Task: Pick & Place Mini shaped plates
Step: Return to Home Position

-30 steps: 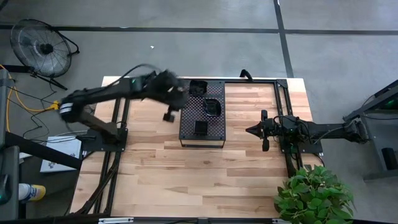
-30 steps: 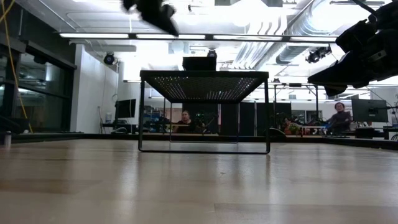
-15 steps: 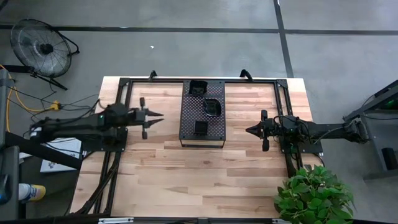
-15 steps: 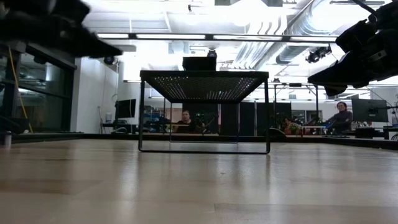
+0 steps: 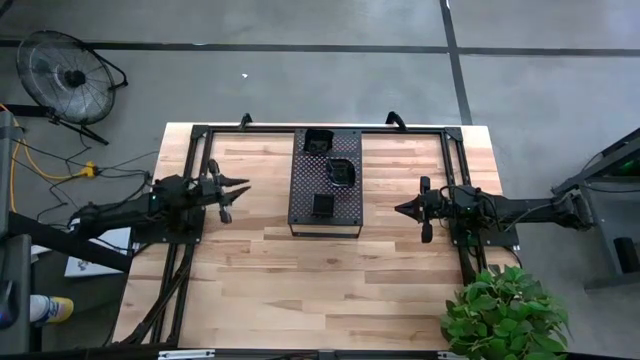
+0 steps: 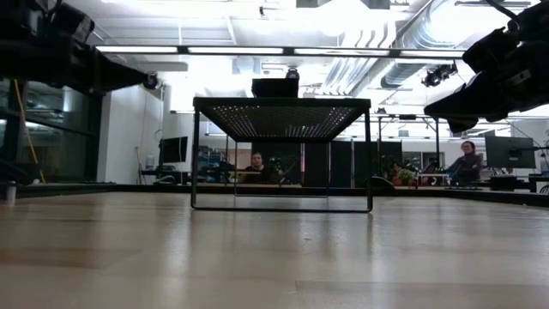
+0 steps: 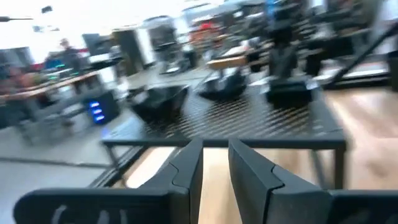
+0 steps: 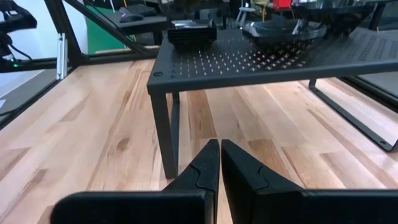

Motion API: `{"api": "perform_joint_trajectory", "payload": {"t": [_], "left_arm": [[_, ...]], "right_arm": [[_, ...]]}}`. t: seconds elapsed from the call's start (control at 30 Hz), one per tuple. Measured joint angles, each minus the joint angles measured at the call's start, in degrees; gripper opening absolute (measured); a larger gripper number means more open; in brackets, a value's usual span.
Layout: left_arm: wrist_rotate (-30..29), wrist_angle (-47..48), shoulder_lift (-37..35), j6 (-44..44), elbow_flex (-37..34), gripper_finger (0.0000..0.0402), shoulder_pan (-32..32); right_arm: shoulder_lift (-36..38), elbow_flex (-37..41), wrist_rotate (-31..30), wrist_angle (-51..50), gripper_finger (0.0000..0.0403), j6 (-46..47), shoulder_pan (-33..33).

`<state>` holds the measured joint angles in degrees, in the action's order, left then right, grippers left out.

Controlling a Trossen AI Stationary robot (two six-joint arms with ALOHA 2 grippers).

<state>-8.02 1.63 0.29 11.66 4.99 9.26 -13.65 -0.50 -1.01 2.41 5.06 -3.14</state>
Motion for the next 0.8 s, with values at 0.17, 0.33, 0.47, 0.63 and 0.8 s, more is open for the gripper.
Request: {"api": "perform_joint_trajectory", "payload": {"t": [0.17, 0.33, 0.47, 0.63, 0.8], "left_arm": [[-2.8, -5.2, 0.0, 1.0, -1.8, 0.0074, 0.1], [-2.0, -6.0, 0.0, 4.5, -4.0, 0.0074, 0.1], [1.6, -2.4, 1.3, 5.0, -3.7, 0.0074, 0.1], [4.3, -1.8, 1.8, 5.0, -3.5, 0.0074, 0.1], [4.4, -1.8, 1.8, 5.0, -3.5, 0.0074, 0.1]], "right_arm": [[-0.2, 0.0, 0.0, 0.0, 0.0012, 0.0, 0.0], [-0.2, 0.0, 0.1, -0.1, 0.0012, 0.0, 0.0], [-0.2, 0.0, 0.1, 0.0, 0.0012, 0.0, 0.0], [-0.2, 0.0, 0.1, 0.0, 0.0012, 0.0, 0.0], [-0.2, 0.0, 0.1, 0.0, 0.0012, 0.0, 0.0]]}}
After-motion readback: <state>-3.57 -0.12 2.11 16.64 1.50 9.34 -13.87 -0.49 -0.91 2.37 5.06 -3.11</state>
